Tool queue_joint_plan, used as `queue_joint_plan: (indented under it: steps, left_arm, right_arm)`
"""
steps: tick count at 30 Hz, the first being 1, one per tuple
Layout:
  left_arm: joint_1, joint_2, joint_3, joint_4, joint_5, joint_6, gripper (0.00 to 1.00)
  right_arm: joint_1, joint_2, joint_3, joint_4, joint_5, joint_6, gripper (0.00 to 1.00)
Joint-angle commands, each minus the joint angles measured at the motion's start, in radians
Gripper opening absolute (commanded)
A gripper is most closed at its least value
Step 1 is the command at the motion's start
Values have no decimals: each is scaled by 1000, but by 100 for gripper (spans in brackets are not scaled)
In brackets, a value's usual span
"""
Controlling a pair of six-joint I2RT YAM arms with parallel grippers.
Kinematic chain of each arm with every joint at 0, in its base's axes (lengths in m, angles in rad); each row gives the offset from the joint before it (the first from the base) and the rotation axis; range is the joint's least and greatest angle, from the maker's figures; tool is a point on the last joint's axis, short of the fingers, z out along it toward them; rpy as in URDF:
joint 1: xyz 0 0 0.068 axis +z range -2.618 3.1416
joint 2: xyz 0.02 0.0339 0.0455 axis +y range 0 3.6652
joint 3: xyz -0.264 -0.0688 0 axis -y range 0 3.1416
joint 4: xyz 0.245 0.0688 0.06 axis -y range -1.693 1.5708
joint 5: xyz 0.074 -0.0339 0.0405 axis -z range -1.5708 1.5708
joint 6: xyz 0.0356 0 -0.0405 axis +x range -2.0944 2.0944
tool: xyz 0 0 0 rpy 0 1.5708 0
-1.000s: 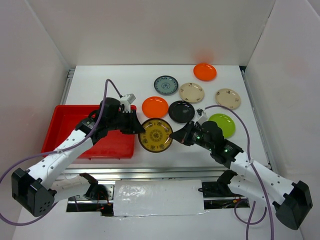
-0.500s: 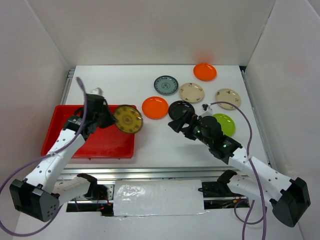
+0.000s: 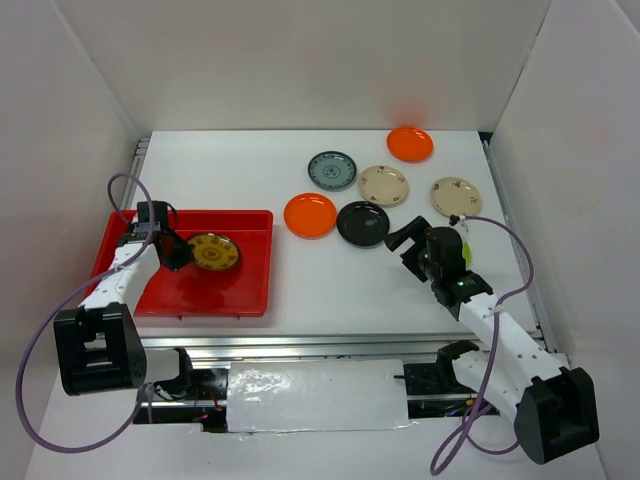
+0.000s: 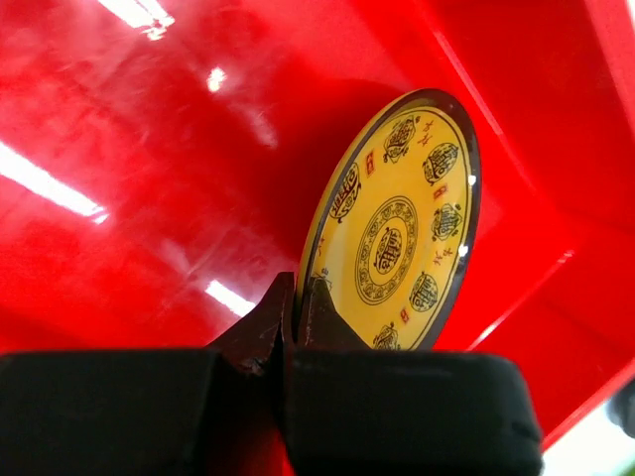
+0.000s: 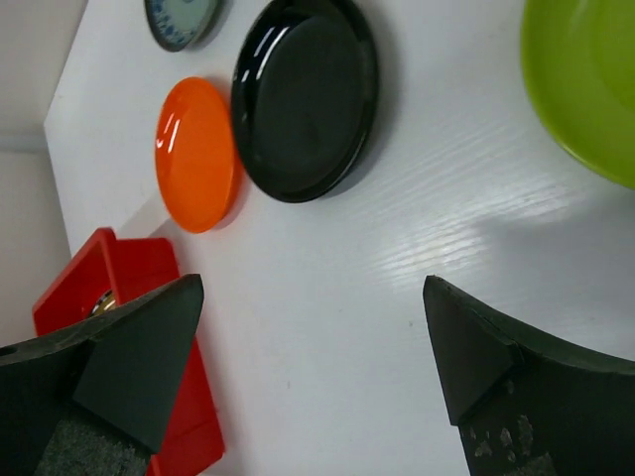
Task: Place the plates into the plastic bin on the countertop
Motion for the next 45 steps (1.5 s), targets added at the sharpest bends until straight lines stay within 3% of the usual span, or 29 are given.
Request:
queue_joint_plan:
  steps: [1, 3, 4, 5, 7, 8, 10, 15, 18, 21, 24, 26, 27, 29, 34, 39, 40, 45]
  left_arm:
    - [11, 8, -39, 123, 74, 13, 0]
    - [-2, 45, -48, 151, 89, 7, 0]
    - [-11, 64, -47, 160, 89, 7, 7]
    - [-28, 97, -45, 167, 89, 8, 31]
    - [-58, 127, -39, 156, 85, -6, 56]
    - [-71, 127, -39, 150, 70, -9, 78]
    - [-91, 107, -38, 112, 16, -19, 99]
    - [-134, -3, -33, -13, -92, -73, 99]
    - [-193, -138, -35, -72, -127, -88, 99]
    - [-233, -299, -9, -135, -162, -70, 99]
    - [-255, -378, 36, -169, -158, -27, 99]
    - [-253, -396, 82, -195, -148, 3, 99]
    - [-252, -402, 99, -220, -142, 23, 99]
    - [-252, -404, 134, -235, -135, 39, 99]
    - [-261, -395, 140, -156, 34, 131, 99]
    - [-333, -352, 114, 73, 486, 169, 99]
    - [-344, -341, 113, 134, 526, 163, 99]
    - [-428, -240, 157, 199, 649, 151, 99]
  right_arm:
    - [-65, 24, -31, 77, -57, -26, 100]
    - [-93, 82, -36, 123, -92, -29, 100]
    - [-113, 113, -28, 134, -102, -29, 100]
    - [-117, 148, -16, 139, -103, -35, 100]
    - [-120, 268, 38, 139, -129, -50, 100]
    - [-119, 307, 59, 139, -144, -53, 100]
    - [-119, 415, 112, 174, -158, -55, 100]
    - [-128, 624, 217, 217, -197, -30, 96]
    - [-130, 728, 274, 226, -194, -1, 84]
    - [-142, 817, 326, 208, -191, 37, 60]
    - [-147, 895, 382, 165, -184, 55, 50]
    - [-144, 891, 383, 159, -158, 72, 33]
    - [-142, 885, 379, 162, -149, 81, 8]
    - [-142, 866, 380, 151, -131, 89, 0]
    - [-99, 651, 302, 90, 5, 108, 0]
    - [66, 368, 290, -25, 141, 25, 0]
    - [121, 340, 276, -2, 124, 1, 0]
    - [186, 218, 202, 188, -256, -102, 0]
